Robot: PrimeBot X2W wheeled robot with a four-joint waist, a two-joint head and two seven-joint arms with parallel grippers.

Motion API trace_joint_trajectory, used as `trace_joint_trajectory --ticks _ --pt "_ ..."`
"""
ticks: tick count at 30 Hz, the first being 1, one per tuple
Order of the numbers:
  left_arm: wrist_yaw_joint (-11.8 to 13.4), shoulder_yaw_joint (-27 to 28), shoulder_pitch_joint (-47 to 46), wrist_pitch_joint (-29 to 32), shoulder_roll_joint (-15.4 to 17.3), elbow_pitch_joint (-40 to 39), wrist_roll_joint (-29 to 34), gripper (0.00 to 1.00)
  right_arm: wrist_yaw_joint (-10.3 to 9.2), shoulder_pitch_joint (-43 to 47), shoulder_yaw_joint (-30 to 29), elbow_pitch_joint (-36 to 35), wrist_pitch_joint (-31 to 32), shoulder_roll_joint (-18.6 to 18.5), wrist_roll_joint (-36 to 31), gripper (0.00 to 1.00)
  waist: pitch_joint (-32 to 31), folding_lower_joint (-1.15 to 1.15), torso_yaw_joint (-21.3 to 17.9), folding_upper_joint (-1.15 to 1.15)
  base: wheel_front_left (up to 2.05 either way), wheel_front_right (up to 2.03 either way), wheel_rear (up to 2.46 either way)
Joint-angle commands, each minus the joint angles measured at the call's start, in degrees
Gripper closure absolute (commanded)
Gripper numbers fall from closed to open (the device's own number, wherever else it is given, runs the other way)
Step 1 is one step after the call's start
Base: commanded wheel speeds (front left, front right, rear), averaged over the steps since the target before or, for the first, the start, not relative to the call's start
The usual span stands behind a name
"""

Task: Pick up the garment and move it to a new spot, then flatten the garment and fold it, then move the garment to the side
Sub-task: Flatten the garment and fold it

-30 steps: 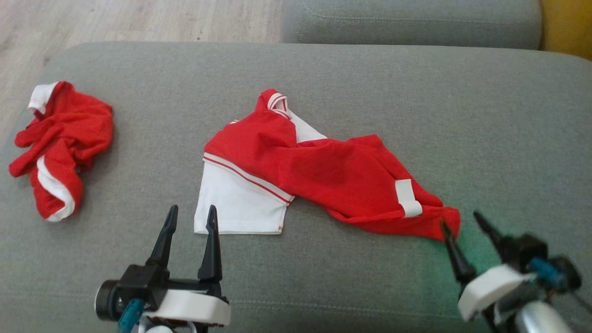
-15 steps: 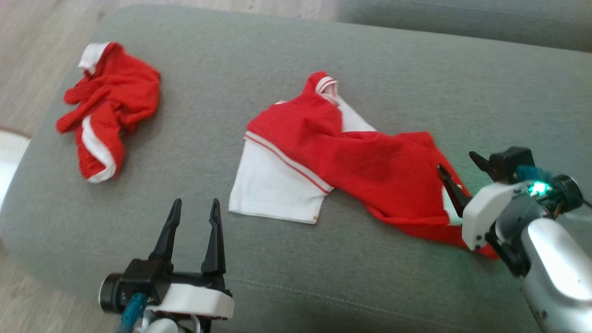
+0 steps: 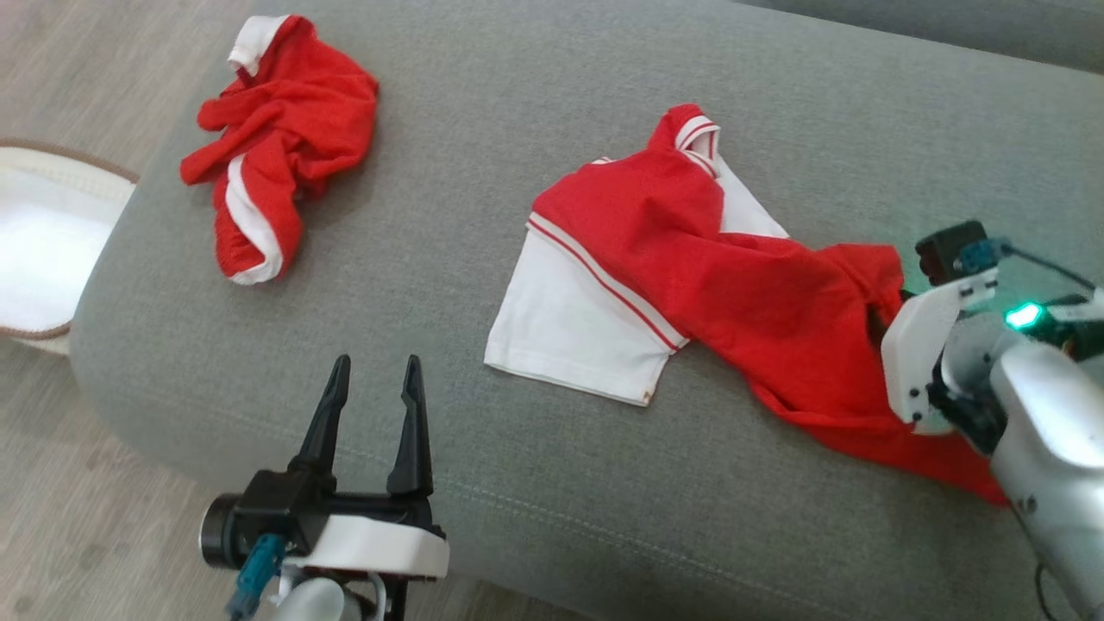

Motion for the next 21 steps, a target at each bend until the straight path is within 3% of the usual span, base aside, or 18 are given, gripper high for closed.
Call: trace_joint_trajectory --ticks 1,2,11,21 --pt "-0.1 2.2 -2.6 -0.8 0.4 -1.3 -0.2 0.0 0.39 -1.3 1.3 -0.5 0.6 -0.8 0.6 0.84 0.2 0.0 0.3 0.0 0.0 0.0 0.0" --pt "-0.2 2.2 -2.6 -0.8 0.3 -1.2 -0.2 0.0 0.39 -2.0 1.9 0.0 1.0 -1.0 1.3 1.0 0.2 0.0 0.5 0.0 0.0 0.0 0.0" --pt "-0.3 2.7 -2.4 -1.2 -0.2 -0.6 0.0 0.0 0.39 -11.7 1.5 3.7 -5.8 -3.2 -1.4 1.0 0.1 0.0 0.3 0.0 0.0 0.0 0.0" --pt "-0.5 2.4 -2.3 -1.3 -0.1 -0.5 0.3 0.0 0.39 -19.7 -7.2 10.6 -16.8 -1.0 -14.6 1.0 -0.6 0.0 -0.5 0.0 0.0 0.0 0.0"
